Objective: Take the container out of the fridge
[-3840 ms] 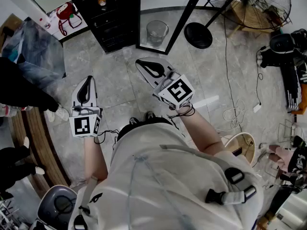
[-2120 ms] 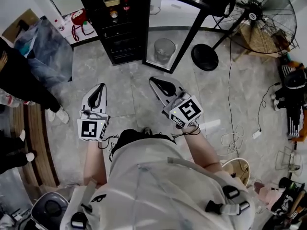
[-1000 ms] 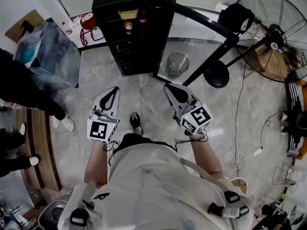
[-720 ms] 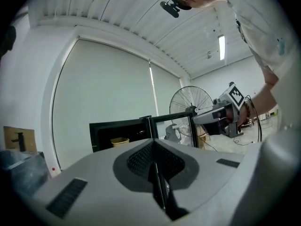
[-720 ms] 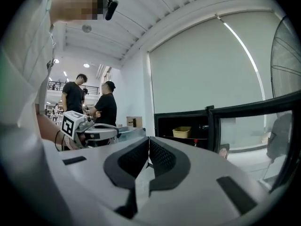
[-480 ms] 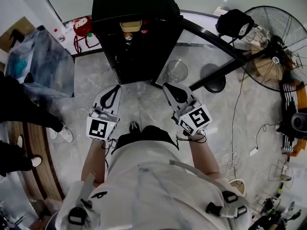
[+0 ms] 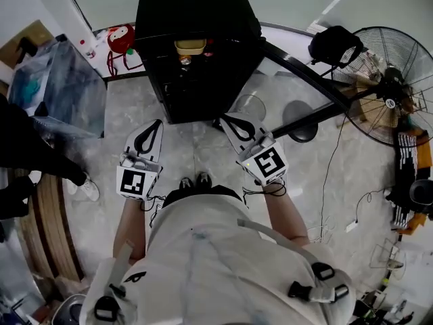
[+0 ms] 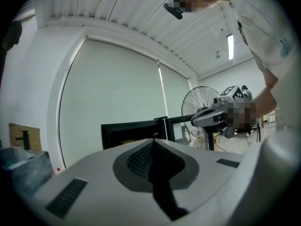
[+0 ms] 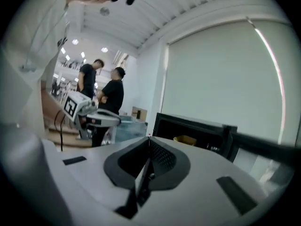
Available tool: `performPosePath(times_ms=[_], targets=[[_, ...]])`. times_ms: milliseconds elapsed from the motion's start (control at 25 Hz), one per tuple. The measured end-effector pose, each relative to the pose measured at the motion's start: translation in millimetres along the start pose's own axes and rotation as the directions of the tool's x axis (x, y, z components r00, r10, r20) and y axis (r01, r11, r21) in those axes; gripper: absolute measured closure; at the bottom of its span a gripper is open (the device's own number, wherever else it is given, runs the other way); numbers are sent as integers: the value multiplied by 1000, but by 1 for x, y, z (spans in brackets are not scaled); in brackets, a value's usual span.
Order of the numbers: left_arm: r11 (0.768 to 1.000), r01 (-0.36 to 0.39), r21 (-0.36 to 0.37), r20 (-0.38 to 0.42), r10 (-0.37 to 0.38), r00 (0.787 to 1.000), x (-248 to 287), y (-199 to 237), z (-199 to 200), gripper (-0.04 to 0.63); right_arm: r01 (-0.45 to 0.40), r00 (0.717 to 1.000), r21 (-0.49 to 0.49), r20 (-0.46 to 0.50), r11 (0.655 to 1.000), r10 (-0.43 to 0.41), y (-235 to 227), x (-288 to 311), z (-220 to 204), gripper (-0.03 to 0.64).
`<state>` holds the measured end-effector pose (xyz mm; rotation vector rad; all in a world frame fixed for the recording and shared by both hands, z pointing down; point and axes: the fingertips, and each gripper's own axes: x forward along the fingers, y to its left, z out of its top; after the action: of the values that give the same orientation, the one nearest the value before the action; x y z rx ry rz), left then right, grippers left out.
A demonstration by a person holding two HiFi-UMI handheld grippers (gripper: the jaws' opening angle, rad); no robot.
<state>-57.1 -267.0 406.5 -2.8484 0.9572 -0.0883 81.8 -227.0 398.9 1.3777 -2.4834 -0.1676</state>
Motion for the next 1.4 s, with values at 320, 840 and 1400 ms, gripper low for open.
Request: performPosePath(times_ms=[320, 840, 1400], targets=[[1000, -22, -6, -6, 22, 1000, 5, 9, 0, 589, -34, 961, -807, -188, 590, -201, -2, 20, -6, 601], [999, -43, -28, -38, 42, 998, 10, 13, -12, 589, -96, 920, -690, -336, 718, -199, -32, 35, -48, 344], [982, -184, -34, -89, 181, 979, -32, 44, -33, 589, -183, 857, -645, -474, 742, -200, -105, 191, -71, 344]])
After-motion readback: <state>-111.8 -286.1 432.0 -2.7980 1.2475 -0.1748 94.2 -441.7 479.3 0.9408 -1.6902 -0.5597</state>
